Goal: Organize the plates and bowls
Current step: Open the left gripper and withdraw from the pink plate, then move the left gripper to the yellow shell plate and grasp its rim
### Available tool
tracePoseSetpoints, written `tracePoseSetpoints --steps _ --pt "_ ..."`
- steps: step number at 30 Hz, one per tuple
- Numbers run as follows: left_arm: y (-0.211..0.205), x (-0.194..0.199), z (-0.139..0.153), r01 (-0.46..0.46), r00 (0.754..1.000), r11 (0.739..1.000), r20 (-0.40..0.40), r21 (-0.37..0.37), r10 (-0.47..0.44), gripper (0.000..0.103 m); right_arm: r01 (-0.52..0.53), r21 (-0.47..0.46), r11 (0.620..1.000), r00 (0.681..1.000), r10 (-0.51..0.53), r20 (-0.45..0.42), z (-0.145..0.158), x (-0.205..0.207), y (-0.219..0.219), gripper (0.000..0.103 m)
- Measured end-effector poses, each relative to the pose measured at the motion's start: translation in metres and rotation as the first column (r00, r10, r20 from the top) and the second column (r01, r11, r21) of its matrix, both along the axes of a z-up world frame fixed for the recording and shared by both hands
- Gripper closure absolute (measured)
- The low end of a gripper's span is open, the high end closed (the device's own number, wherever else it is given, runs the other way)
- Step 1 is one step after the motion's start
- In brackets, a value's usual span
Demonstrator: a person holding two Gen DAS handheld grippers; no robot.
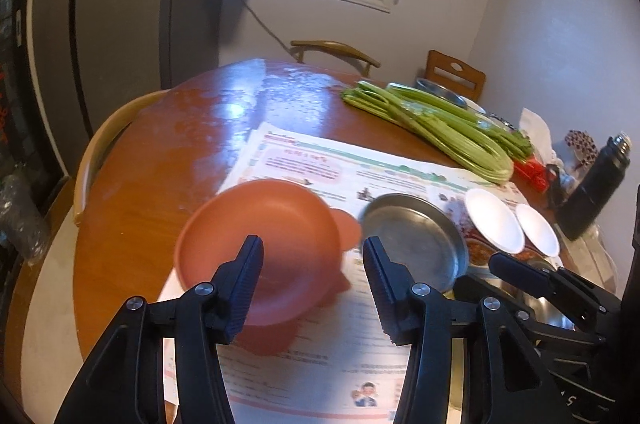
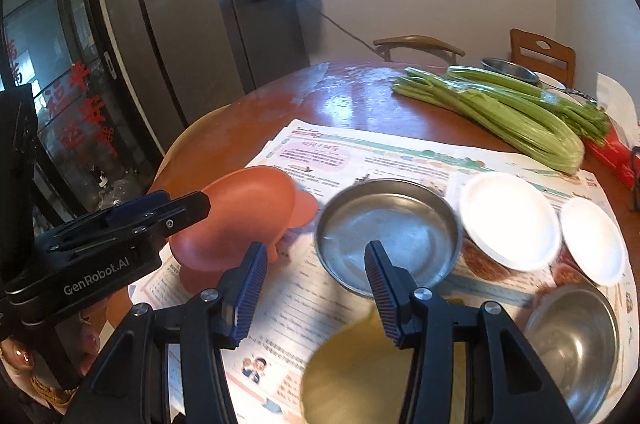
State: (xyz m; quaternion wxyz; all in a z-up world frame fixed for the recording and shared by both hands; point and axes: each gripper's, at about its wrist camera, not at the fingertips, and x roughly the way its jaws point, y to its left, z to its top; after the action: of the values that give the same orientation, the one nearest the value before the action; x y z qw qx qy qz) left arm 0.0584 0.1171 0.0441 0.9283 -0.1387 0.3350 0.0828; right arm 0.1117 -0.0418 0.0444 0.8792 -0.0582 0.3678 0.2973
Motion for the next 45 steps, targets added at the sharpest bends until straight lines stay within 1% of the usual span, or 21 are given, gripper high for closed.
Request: tracePoseSetpoints --steps 8,11,20,31,37,40,45 --pt "-0.027 -0.005 0.008 0.047 0.999 0.999 0.014 0.008 -0.047 0.049 0.066 0.029 0.997 0.997 -0.067 0.023 0.013 -0.010 -0.040 0.052" --pt "-0.034 -0.006 0.010 0.056 0.998 0.998 0.016 0.006 -0.056 0.049 0.087 0.045 0.995 0.996 -0.087 0.017 0.014 -0.014 -0.055 0.052" --pt "-0.056 -0.008 0.000 0.100 0.995 0.995 -0.018 -0.005 -0.100 0.050 0.117 0.043 0.992 0.993 -0.117 -0.001 0.010 -0.032 -0.088 0.052" --pt "-0.078 -0.009 -0.019 0.136 0.988 0.991 -0.070 -0.002 -0.136 0.049 0.144 -0.007 0.990 0.988 -0.144 -0.059 -0.015 -0.056 -0.114 0.052" --pt "-0.089 -0.004 -0.037 0.160 0.980 0.987 -0.122 0.003 -0.158 0.049 0.157 -0.013 0.988 0.980 -0.157 -0.120 -0.030 -0.058 -0.121 0.052" --pt "-0.091 0.001 -0.046 0.163 0.976 0.987 -0.147 0.003 -0.160 0.049 0.178 -0.038 0.983 0.972 -0.182 -0.147 -0.040 -0.056 -0.125 0.052" --pt "-0.089 0.007 -0.055 0.160 0.973 0.987 -0.167 -0.005 -0.158 0.049 0.201 -0.045 0.979 0.963 -0.206 -0.175 -0.050 -0.052 -0.126 0.052"
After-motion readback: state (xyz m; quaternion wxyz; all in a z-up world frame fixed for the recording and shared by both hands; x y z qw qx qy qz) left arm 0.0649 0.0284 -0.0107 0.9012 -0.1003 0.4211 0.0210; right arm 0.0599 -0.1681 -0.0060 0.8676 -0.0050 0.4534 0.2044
